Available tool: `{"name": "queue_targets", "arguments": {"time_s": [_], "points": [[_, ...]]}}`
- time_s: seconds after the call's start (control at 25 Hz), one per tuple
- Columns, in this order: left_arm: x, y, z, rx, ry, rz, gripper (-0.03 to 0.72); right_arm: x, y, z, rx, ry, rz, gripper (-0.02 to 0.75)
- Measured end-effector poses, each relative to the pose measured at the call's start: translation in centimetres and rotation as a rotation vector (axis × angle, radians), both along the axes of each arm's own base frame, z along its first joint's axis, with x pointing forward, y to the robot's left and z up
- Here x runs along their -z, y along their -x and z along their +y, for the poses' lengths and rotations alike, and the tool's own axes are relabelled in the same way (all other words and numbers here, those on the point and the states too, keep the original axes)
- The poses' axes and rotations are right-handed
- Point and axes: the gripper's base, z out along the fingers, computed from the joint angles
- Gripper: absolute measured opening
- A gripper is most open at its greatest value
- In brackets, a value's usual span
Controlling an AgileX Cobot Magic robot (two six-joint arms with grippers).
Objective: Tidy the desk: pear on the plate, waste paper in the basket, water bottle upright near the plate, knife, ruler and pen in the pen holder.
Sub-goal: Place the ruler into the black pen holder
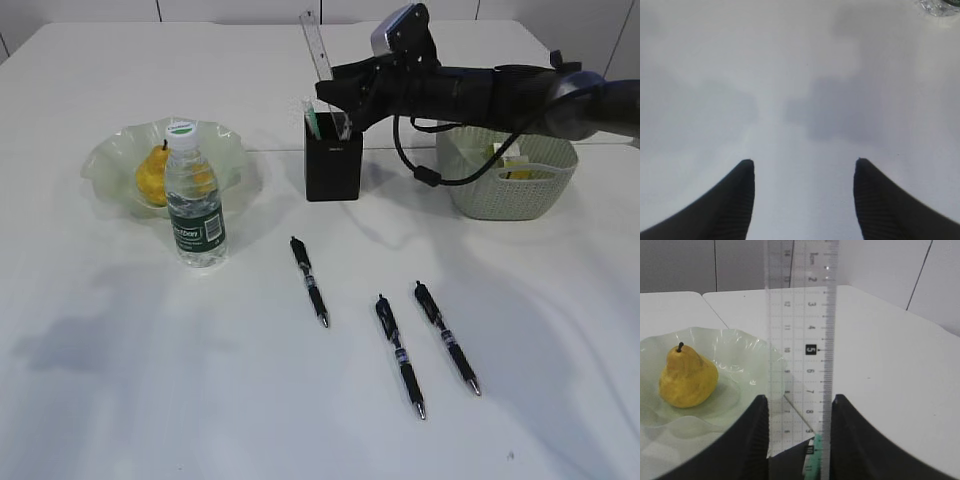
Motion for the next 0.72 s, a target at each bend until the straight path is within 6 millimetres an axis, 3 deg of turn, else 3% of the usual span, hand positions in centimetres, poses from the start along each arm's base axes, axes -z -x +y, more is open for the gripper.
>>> {"name": "queue_targets", "arguments": {"time_s": [0.4, 0.72], "points": [[0.0, -0.1, 0.0, 0.0, -0.002, -0.01, 0.445, 3.0, -0.4, 0.0, 0.002, -0.001, 0.054, 0.281], [-0.1, -0.1, 0.0, -0.001, -0.002, -0.012, 0.445, 3.3, -0.5, 0.0, 0.006, -0.005, 0.066, 0.287]]}}
